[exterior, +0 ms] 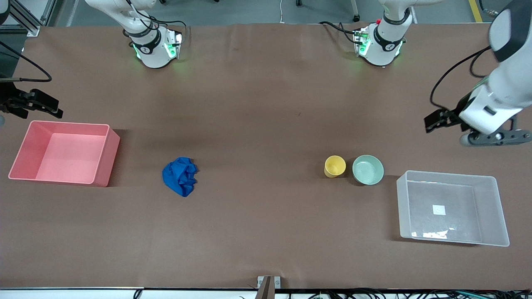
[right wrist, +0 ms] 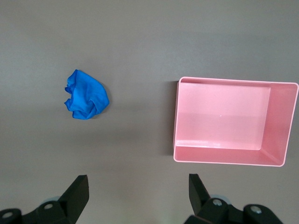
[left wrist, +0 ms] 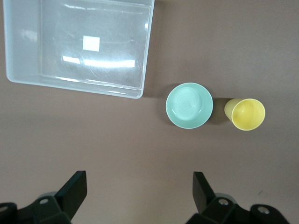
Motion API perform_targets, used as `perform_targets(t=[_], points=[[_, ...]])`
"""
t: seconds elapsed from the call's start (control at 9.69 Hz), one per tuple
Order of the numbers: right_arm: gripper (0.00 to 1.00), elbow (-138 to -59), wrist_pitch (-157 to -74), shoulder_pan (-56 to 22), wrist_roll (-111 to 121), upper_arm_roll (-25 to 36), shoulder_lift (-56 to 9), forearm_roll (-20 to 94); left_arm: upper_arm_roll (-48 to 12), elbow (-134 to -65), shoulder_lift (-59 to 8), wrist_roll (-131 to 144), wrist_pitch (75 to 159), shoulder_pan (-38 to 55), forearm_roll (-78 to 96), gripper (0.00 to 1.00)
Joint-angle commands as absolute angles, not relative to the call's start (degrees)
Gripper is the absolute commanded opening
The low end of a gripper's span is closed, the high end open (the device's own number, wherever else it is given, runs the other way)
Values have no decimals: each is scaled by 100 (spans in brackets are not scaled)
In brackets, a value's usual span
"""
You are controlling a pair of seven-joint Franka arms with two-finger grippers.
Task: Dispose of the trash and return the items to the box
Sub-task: 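Move the left gripper down over the pale green bowl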
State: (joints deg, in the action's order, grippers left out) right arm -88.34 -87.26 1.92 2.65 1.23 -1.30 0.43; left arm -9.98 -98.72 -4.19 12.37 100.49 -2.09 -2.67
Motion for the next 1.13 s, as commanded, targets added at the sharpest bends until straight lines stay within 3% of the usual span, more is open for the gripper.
perform_targets(t=[0.0,0.41,0.62,0.93,1.03], points=[[94,-8991,-8780,176,246,114,18,53,-1142,-11104,-352,1861,11322,-176,-229,100],[94,-9000,-8780,167,246,114,18,44,-1160,-12793,-597,2294,13845,-184,-237,100],[94,-8991,-8815,167,246,105,18,44,-1160,-13077,-1034,2312,14788,-211,-237,99],[94,-8991,-8833,79,237,114,-9,26,-1151,-13069,-1852,2408,15755,-376,-237,85],[94,-9000,-8824,88,229,114,-9,26,-1151,-13043,-2055,2426,15968,-395,-229,75]])
